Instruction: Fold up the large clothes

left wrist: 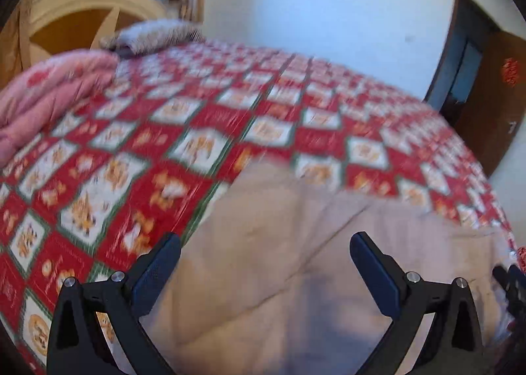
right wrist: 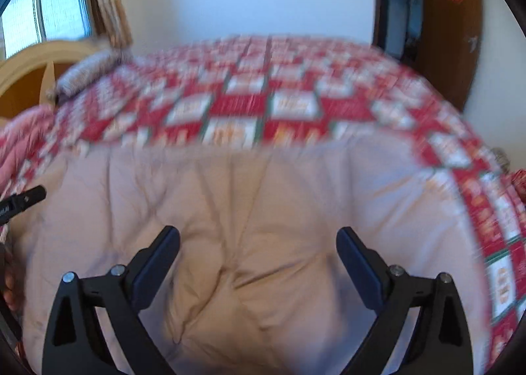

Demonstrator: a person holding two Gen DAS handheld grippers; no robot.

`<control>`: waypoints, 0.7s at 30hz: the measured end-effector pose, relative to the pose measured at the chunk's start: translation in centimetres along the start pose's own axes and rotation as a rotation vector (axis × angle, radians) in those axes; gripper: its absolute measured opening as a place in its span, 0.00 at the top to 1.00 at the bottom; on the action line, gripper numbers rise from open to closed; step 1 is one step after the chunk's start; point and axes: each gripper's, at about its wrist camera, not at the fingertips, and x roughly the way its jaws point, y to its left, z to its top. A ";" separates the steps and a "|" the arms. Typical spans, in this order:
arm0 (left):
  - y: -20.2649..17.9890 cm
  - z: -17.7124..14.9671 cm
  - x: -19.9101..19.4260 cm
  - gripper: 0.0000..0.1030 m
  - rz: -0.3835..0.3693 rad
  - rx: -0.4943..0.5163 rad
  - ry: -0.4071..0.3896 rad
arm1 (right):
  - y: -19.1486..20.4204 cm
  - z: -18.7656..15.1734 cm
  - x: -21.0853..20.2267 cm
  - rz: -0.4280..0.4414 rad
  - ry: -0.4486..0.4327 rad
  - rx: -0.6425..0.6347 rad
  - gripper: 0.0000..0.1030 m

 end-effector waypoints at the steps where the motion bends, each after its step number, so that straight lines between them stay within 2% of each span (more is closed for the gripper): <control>1: -1.1 0.3 -0.4 0.01 -0.008 0.018 -0.014 | -0.7 0.8 -1.0 -0.044 -0.045 0.008 0.09; 3: -3.2 0.3 -0.3 0.01 0.001 0.070 -0.026 | -2.1 1.9 -1.2 -0.130 -0.071 0.021 0.20; 5: -5.6 -0.2 1.2 0.01 0.027 0.149 -0.007 | -3.5 2.2 0.5 -0.175 -0.021 0.036 0.33; 7: -7.0 -1.1 3.5 0.01 0.087 0.219 0.038 | -4.5 1.3 3.2 -0.189 0.050 0.012 0.38; 9: -7.1 -2.2 5.3 0.01 0.110 0.234 0.068 | -5.2 -0.1 4.9 -0.196 0.091 0.003 0.38; 11: -6.7 -2.7 5.9 0.01 0.093 0.205 0.052 | -6.0 -1.1 5.1 -0.170 0.075 0.037 0.37; 21: -6.6 -3.6 6.6 0.01 0.099 0.194 0.042 | -6.0 -1.6 6.1 -0.151 0.098 0.055 0.33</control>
